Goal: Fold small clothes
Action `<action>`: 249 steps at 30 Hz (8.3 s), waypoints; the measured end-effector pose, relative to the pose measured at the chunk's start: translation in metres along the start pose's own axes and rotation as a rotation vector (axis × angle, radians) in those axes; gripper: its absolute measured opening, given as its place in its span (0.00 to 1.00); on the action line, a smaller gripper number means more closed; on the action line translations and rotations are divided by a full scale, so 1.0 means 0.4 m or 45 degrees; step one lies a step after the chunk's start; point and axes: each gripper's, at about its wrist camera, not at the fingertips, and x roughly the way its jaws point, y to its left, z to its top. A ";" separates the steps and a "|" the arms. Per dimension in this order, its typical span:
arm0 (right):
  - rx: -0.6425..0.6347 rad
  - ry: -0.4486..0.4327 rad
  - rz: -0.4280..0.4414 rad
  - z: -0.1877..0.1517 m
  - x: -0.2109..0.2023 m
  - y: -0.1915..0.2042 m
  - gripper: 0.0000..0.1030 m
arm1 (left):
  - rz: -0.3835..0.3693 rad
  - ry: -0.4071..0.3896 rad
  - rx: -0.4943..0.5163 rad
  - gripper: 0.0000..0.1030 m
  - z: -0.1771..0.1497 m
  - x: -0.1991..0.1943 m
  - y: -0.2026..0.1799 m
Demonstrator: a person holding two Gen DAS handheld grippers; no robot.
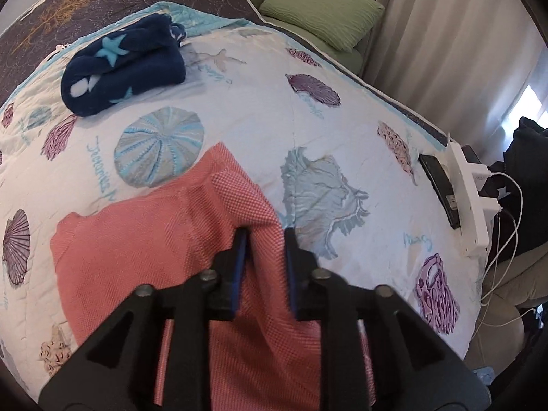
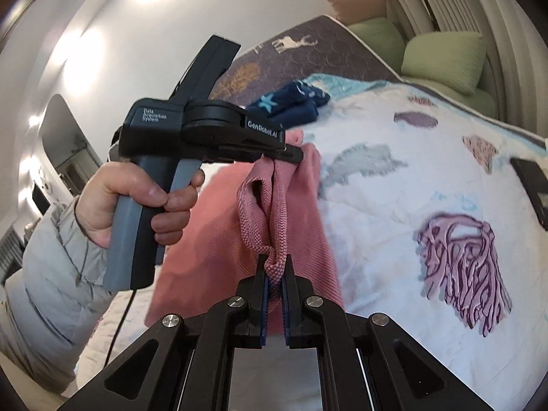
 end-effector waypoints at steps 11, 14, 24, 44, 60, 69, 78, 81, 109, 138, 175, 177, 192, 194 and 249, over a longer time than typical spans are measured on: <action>0.094 0.078 0.035 -0.023 0.002 -0.078 0.10 | 0.009 -0.231 -0.046 0.54 0.004 -0.151 0.035; 0.074 0.074 0.024 -0.025 -0.013 -0.078 0.11 | 0.038 -0.229 -0.057 0.54 -0.049 -0.178 0.067; 0.064 -0.004 0.003 0.006 -0.076 -0.077 0.27 | 0.110 -0.218 -0.114 0.65 -0.311 -0.271 0.160; -0.013 0.036 -0.011 -0.027 -0.086 0.027 0.44 | 0.233 -0.171 -0.140 0.66 -0.553 -0.234 0.086; 0.019 0.089 -0.052 -0.031 -0.048 0.008 0.45 | 0.281 -0.265 -0.239 0.67 -0.533 -0.254 0.092; -0.013 0.090 -0.054 -0.027 -0.047 0.019 0.45 | 0.345 -0.208 -0.210 0.69 -0.545 -0.218 0.074; -0.049 0.069 0.076 -0.031 -0.065 0.041 0.45 | 0.299 -0.200 -0.324 0.69 -0.555 -0.242 0.111; -0.175 0.103 0.253 -0.042 -0.073 0.097 0.45 | 0.254 -0.184 -0.292 0.69 -0.577 -0.269 0.106; -0.458 0.350 0.357 -0.098 0.196 0.351 0.55 | 0.375 -0.322 -0.667 0.69 -0.717 -0.399 0.365; -0.026 0.073 0.042 0.084 -0.012 -0.036 0.06 | 0.178 -0.324 -0.109 0.69 -0.473 -0.323 0.114; 0.099 0.080 0.416 0.388 0.276 -0.118 0.04 | 0.113 -0.275 -0.336 0.75 -0.214 -0.056 0.339; 0.097 0.122 0.276 0.390 0.306 -0.140 0.04 | 0.143 -0.276 -0.354 0.75 -0.215 -0.054 0.346; -0.062 0.195 0.283 0.356 0.288 -0.045 0.10 | 0.097 -0.374 -0.264 0.75 -0.147 -0.103 0.303; -0.107 0.265 0.214 0.348 0.363 -0.020 0.10 | 0.183 -0.293 -0.232 0.75 -0.132 -0.040 0.305; 0.050 0.033 -0.039 0.105 -0.028 -0.063 0.69 | 0.120 -0.229 -0.322 0.91 -0.490 -0.224 0.204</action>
